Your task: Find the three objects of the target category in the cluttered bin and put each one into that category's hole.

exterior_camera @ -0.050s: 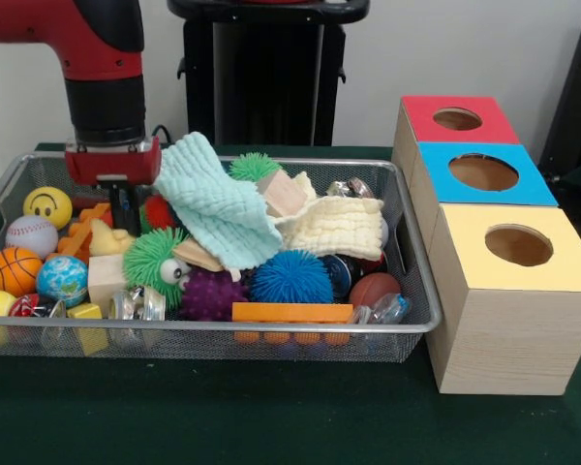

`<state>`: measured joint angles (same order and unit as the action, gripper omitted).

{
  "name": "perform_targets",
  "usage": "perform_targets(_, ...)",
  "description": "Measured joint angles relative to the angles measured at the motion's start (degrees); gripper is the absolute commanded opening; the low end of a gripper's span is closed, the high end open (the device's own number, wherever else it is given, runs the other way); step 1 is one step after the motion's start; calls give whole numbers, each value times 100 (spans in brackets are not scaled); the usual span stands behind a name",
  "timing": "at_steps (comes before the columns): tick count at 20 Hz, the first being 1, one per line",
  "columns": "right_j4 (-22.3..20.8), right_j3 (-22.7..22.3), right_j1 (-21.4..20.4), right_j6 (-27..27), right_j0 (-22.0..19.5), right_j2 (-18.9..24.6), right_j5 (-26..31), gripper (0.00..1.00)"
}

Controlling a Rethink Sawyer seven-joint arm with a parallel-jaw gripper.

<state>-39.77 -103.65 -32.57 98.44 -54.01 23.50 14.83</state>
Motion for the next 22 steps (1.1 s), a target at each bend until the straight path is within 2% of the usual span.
perform_targets(6,798,-484,-1099,0,331,-44,440,0)
perform_targets(9,1283,-653,-1838,0,808,-175,990,0)
perform_targets(12,1616,-763,-2347,0,1152,-247,1372,0)
perform_targets(17,1938,-927,-2805,0,1452,-336,1497,0)
perform_targets(22,2001,-1002,-2804,0,1513,-433,1393,0)
